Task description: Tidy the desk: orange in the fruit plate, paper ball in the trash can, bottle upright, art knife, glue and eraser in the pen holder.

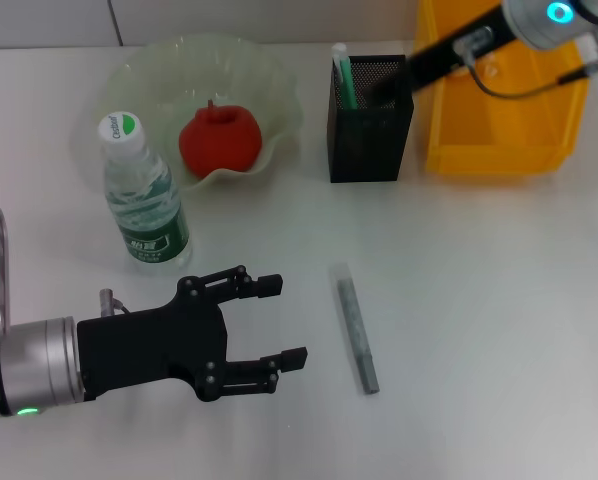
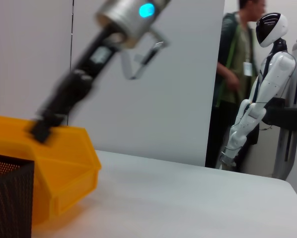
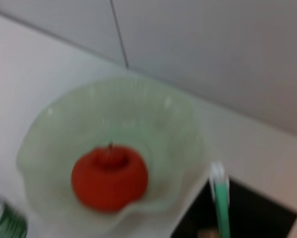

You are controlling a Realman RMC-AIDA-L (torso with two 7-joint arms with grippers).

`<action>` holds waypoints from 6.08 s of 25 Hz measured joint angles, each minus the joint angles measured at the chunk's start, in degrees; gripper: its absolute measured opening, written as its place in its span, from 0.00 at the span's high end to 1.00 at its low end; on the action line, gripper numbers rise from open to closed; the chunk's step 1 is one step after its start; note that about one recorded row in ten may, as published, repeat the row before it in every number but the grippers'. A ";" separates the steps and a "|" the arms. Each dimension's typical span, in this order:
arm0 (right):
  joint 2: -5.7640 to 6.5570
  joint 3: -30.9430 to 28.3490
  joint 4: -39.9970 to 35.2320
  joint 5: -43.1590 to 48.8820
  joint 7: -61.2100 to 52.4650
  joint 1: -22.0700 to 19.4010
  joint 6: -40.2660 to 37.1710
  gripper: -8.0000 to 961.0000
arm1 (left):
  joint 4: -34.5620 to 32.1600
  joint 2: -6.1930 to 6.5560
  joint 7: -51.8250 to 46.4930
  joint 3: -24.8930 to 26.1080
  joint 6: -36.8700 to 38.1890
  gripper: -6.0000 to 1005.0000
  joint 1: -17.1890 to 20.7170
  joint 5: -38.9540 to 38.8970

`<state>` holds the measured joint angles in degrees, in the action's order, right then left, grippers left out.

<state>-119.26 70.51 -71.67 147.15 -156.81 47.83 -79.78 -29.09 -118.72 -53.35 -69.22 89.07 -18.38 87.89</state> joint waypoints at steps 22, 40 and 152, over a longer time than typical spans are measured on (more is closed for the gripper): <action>-0.63 28.07 -1.29 -2.03 -11.98 -4.90 -4.78 0.21 | -0.61 0.60 0.59 0.67 0.38 0.19 3.85 0.12; -0.63 35.15 9.43 -6.67 -12.53 0.21 2.91 0.22 | -0.62 0.69 0.62 1.51 0.48 0.19 4.34 0.09; 0.08 -21.19 32.07 -46.14 97.67 -38.93 -25.75 0.14 | -0.75 0.25 -1.37 1.62 4.62 0.19 -0.41 0.51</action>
<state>-119.18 49.32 -39.60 101.02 -59.15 8.90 -105.53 -29.84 -118.47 -54.72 -67.59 93.69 -18.79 88.39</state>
